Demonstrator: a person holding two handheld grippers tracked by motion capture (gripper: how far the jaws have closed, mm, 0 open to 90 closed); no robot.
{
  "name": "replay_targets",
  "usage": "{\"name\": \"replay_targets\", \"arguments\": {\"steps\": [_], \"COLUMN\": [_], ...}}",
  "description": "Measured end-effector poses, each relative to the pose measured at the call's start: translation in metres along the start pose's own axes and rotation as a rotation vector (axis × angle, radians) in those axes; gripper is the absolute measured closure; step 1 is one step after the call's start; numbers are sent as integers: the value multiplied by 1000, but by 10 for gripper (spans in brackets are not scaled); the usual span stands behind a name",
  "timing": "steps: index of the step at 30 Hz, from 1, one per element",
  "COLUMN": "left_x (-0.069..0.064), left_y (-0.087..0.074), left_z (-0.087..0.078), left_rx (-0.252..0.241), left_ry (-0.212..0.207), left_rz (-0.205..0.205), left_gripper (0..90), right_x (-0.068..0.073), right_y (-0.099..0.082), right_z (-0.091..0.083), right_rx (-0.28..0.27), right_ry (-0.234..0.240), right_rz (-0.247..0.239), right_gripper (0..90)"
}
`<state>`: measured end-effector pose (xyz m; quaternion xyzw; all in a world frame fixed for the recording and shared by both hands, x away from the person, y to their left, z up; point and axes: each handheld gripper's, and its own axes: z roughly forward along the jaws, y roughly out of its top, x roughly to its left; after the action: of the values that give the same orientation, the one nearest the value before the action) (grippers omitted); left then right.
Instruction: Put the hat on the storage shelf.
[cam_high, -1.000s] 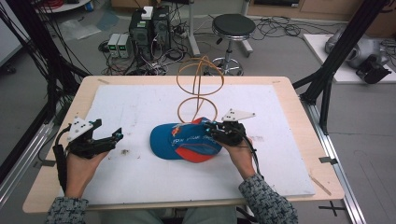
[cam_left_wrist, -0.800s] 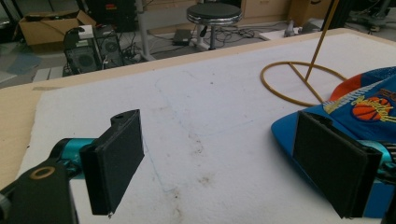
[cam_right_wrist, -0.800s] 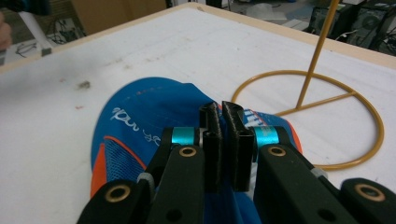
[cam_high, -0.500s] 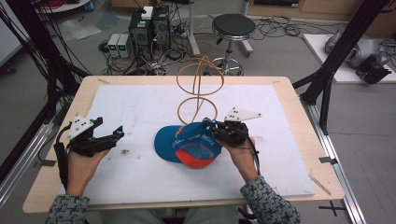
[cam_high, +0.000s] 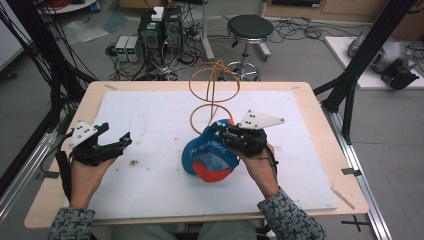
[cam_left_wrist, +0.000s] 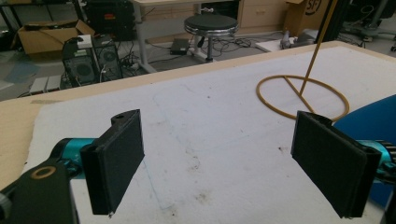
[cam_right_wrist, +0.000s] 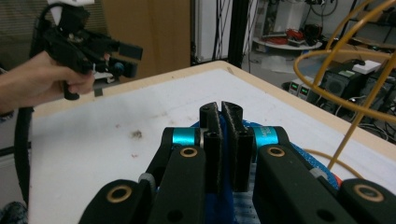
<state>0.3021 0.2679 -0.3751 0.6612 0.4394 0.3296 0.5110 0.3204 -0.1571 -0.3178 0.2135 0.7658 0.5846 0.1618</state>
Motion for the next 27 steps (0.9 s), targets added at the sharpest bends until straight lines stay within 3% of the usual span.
{"name": "replay_targets", "arguments": {"steps": [5, 10, 19, 27], "left_x": [2, 4, 8, 10], "left_y": [1, 0, 0, 0], "left_z": [-1, -1, -4, -4], "left_rx": [0, 0, -6, -5], "left_ry": [2, 3, 7, 11], "left_rz": [0, -3, -19, -22], "left_gripper": [172, 172, 172, 172], "right_x": [0, 2, 4, -15], "right_y": [16, 40, 81, 118], "right_z": [-1, -3, -10, -14], "right_rx": [-27, -66, -113, -176], "right_ry": [17, 42, 67, 77], "right_rz": [-24, -94, -138, -146], "right_gripper": [870, 870, 870, 870]}}
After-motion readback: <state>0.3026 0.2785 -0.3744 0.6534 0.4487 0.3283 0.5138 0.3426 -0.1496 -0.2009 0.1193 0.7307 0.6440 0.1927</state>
